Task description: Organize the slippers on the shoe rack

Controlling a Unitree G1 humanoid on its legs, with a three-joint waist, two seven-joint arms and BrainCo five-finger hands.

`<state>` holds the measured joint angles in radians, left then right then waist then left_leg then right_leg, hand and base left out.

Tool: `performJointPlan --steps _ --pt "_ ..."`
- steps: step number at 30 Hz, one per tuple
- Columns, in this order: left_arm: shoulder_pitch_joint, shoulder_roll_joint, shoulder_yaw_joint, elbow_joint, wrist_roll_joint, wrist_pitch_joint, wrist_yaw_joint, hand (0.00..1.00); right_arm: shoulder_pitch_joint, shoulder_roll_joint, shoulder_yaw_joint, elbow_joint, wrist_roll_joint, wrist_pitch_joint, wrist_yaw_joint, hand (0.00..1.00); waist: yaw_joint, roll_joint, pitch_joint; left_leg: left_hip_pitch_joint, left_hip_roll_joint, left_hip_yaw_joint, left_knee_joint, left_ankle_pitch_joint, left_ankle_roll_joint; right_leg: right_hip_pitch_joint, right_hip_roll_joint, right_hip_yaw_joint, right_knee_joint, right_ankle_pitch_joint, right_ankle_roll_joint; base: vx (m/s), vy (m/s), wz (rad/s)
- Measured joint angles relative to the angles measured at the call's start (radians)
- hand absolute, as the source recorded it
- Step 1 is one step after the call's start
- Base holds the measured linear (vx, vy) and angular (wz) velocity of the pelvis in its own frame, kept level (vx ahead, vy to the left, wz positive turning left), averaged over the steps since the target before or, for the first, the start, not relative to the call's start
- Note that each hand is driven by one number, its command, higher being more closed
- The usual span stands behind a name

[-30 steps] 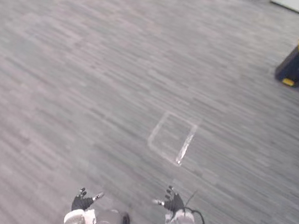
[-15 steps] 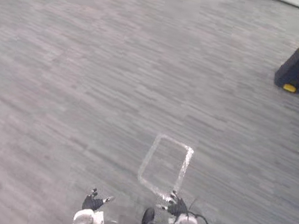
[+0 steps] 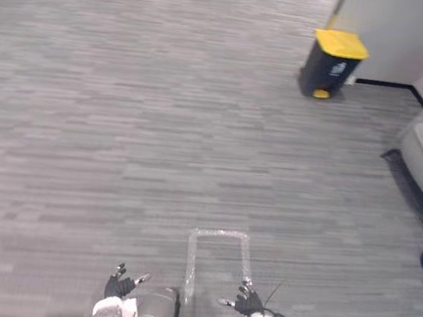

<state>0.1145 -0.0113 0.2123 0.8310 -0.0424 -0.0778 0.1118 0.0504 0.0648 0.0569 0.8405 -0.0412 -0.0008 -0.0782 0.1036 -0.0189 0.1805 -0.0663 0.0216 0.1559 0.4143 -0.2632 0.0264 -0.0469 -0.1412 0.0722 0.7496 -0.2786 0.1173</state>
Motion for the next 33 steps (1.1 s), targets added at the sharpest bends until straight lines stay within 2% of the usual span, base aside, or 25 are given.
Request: performJointPlan --steps 1,2,5,6,7,8,9,11,12,13,14,15,16,17,18,20,22,24,25,26,27,28,31,33 --pt "-0.008 0.005 -0.015 0.019 -0.001 0.002 0.000 0.00 -0.006 -0.007 -0.006 0.008 -0.001 0.000 0.000 0.00 -0.003 0.006 0.004 0.060 0.005 0.027 -0.041 -0.001 0.001 -0.022 -0.024 -0.102 0.026 -0.027 -0.031 0.27 0.150 -0.76" --pt "-0.010 0.013 -0.035 0.045 -0.001 0.002 0.000 0.00 -0.013 -0.009 -0.004 0.031 -0.002 -0.001 0.001 0.00 -0.019 0.022 0.012 0.141 0.020 0.060 -0.097 -0.001 0.001 -0.035 -0.021 -0.228 -0.021 -0.053 -0.074 0.26 0.115 -0.68" --pt "-0.020 0.030 -0.061 0.075 -0.001 0.004 -0.003 0.00 -0.039 -0.011 0.001 0.060 -0.005 -0.002 0.001 0.00 -0.030 0.019 0.009 0.200 0.046 0.105 -0.141 0.000 0.001 -0.092 0.012 -0.347 -0.160 -0.043 -0.096 0.22 0.053 -0.57" --pt "-0.024 0.037 -0.073 0.088 -0.001 0.004 -0.003 0.00 -0.057 -0.015 0.007 0.075 -0.008 -0.004 0.001 0.00 -0.036 0.019 0.010 0.215 0.052 0.122 -0.162 0.000 0.001 -0.126 0.026 -0.384 -0.230 -0.006 -0.108 0.15 0.018 -0.34" --pt "-0.024 0.046 -0.085 0.094 -0.001 0.003 -0.007 0.00 -0.061 -0.020 0.012 0.089 -0.010 -0.003 0.001 0.00 -0.040 0.015 0.010 0.227 0.043 0.138 -0.175 0.000 0.000 -0.136 0.038 -0.413 -0.313 0.072 -0.124 0.31 -0.044 -0.42" --pt "-0.025 0.067 -0.092 0.109 -0.002 0.003 -0.011 0.00 -0.054 -0.029 0.024 0.099 -0.026 -0.006 0.001 0.00 -0.042 -0.025 0.005 0.253 -0.016 0.116 -0.194 -0.006 -0.011 -0.148 0.029 -0.417 -0.417 0.236 -0.213 0.23 -0.051 -0.35" --pt "-0.030 0.062 -0.089 0.116 -0.003 0.005 -0.010 0.00 -0.057 -0.038 0.025 0.100 -0.032 -0.007 0.003 0.00 -0.045 -0.013 0.004 0.264 -0.015 0.103 -0.196 -0.011 -0.019 -0.141 0.034 -0.417 -0.412 0.234 -0.204 0.29 -0.082 -0.46" --pt "-0.021 0.028 -0.092 0.119 0.003 0.005 -0.017 0.00 -0.061 -0.071 0.019 0.112 -0.036 -0.014 0.003 0.00 -0.051 0.045 -0.009 0.270 0.024 0.047 -0.175 -0.017 -0.035 -0.112 0.078 -0.406 -0.479 0.224 -0.190 0.21 -0.074 -0.34" --pt "-0.023 0.022 -0.093 0.123 0.003 0.005 -0.019 0.00 -0.061 -0.072 0.007 0.112 -0.037 -0.017 0.003 0.00 -0.056 0.057 -0.010 0.254 0.033 0.042 -0.132 -0.020 -0.040 -0.098 0.089 -0.406 -0.502 0.221 -0.186 0.21 -0.110 -0.07" --pt "-0.023 0.015 -0.084 0.116 0.005 0.006 -0.022 0.00 -0.058 -0.070 -0.020 0.112 -0.036 -0.020 0.002 0.00 -0.061 0.058 -0.009 0.205 0.056 0.031 -0.010 -0.023 -0.045 -0.070 0.107 -0.409 -0.542 0.220 -0.187 0.23 -0.141 -0.06" --pt "-0.022 0.004 -0.053 0.086 0.012 0.006 -0.027 0.00 -0.041 -0.063 -0.016 0.092 -0.036 -0.016 0.000 0.00 -0.058 0.067 -0.005 0.098 0.121 0.025 0.279 0.001 -0.064 -0.014 0.157 -0.401 -0.594 0.220 -0.199 0.21 -0.142 -0.10" --pt "-0.022 0.003 -0.049 0.084 0.012 0.006 -0.027 0.00 -0.037 -0.063 -0.015 0.088 -0.036 -0.016 0.000 0.00 -0.057 0.067 -0.004 0.090 0.128 0.025 0.303 0.008 -0.065 -0.009 0.163 -0.398 -0.597 0.218 -0.203 0.19 -0.098 -0.39" --pt "-0.012 -0.005 -0.032 0.072 0.012 0.005 -0.027 0.00 -0.022 -0.064 -0.013 0.073 -0.036 -0.017 0.000 0.00 -0.047 0.070 -0.005 0.051 0.164 0.024 0.434 0.075 -0.060 0.023 0.193 -0.374 -0.607 0.209 -0.218 0.18 -0.024 -0.63" --pt "-0.007 -0.005 -0.030 0.063 0.014 0.004 -0.027 0.00 -0.018 -0.060 -0.010 0.073 -0.035 -0.016 -0.001 0.00 -0.038 0.058 -0.004 0.020 0.179 0.023 0.506 0.090 -0.052 0.048 0.206 -0.339 -0.613 0.202 -0.226 0.27 -0.008 -1.04" --pt "-0.004 -0.004 -0.022 0.059 0.020 0.004 -0.028 0.00 -0.023 -0.058 -0.015 0.074 -0.035 -0.014 -0.002 0.00 -0.036 0.059 -0.013 -0.006 0.175 0.014 0.517 0.030 -0.055 0.054 0.212 -0.295 -0.614 0.195 -0.232 0.31 -0.004 -1.14" --pt "-0.005 -0.004 -0.012 0.053 0.020 0.006 -0.026 0.00 -0.027 -0.065 -0.017 0.074 -0.033 -0.011 -0.008 0.00 -0.040 0.048 -0.006 -0.049 0.143 -0.002 0.433 -0.046 -0.051 0.054 0.210 -0.220 -0.616 0.194 -0.231 0.22 0.012 -1.19" --pt "-0.007 -0.008 -0.013 0.043 0.020 0.004 -0.022 0.00 -0.027 -0.061 -0.018 0.074 -0.030 -0.005 -0.011 0.00 -0.029 0.045 -0.004 -0.066 0.085 -0.115 0.257 -0.079 -0.067 0.061 0.208 -0.137 -0.614 0.204 -0.220 0.20 0.092 -1.28" --pt "-0.010 -0.011 -0.013 0.044 0.019 0.003 -0.017 0.00 -0.027 -0.055 -0.018 0.076 -0.029 -0.002 -0.011 0.00 -0.016 0.044 -0.003 -0.054 0.025 -0.279 0.112 -0.077 -0.077 0.072 0.205 -0.062 -0.601 0.197 -0.201 0.22 0.163 -1.21" --pt "-0.011 -0.016 -0.015 0.045 0.017 0.002 -0.015 0.00 -0.029 -0.055 -0.018 0.078 -0.029 -0.002 -0.012 0.00 -0.012 0.049 -0.005 -0.035 0.002 -0.373 0.025 -0.052 -0.073 0.077 0.207 -0.026 -0.592 0.190 -0.187 0.24 0.253 -1.12" --pt "-0.009 -0.025 -0.015 0.051 0.015 0.002 -0.015 0.00 -0.027 -0.058 -0.019 0.079 -0.029 -0.002 -0.012 0.00 -0.012 0.066 -0.011 -0.017 0.007 -0.421 -0.049 0.008 -0.069 0.080 0.219 0.002 -0.590 0.184 -0.173 0.21 0.297 -1.07" --pt "-0.012 -0.029 -0.013 0.062 0.005 -0.001 -0.014 0.00 -0.024 -0.060 -0.021 0.083 -0.029 -0.001 -0.012 0.00 -0.010 0.081 -0.016 0.001 0.024 -0.397 -0.063 0.064 -0.114 0.088 0.230 0.037 -0.587 0.173 -0.156 0.14 0.267 -0.94" --pt "-0.011 -0.020 -0.015 0.064 0.001 0.000 -0.013 0.00 -0.013 -0.055 -0.022 0.079 -0.030 0.000 -0.010 0.00 -0.008 0.063 -0.029 0.017 0.020 -0.358 -0.086 0.061 -0.100 0.090 0.212 0.056 -0.592 0.174 -0.136 0.13 0.270 -0.91" --pt "-0.001 0.006 -0.014 0.068 0.001 -0.001 -0.009 0.00 0.002 -0.020 -0.023 0.081 -0.031 0.000 -0.007 0.00 0.001 0.024 -0.056 0.064 -0.005 -0.265 -0.173 0.084 -0.064 0.084 0.170 0.129 -0.613 0.176 -0.107 0.15 0.229 -0.83" --pt "-0.002 0.008 -0.015 0.078 0.001 -0.001 -0.008 0.00 0.006 -0.019 -0.023 0.085 -0.033 -0.002 -0.005 0.00 0.002 0.019 -0.060 0.095 -0.022 -0.223 -0.204 0.090 -0.054 0.085 0.153 0.161 -0.625 0.178 -0.088 0.13 0.191 -0.57"
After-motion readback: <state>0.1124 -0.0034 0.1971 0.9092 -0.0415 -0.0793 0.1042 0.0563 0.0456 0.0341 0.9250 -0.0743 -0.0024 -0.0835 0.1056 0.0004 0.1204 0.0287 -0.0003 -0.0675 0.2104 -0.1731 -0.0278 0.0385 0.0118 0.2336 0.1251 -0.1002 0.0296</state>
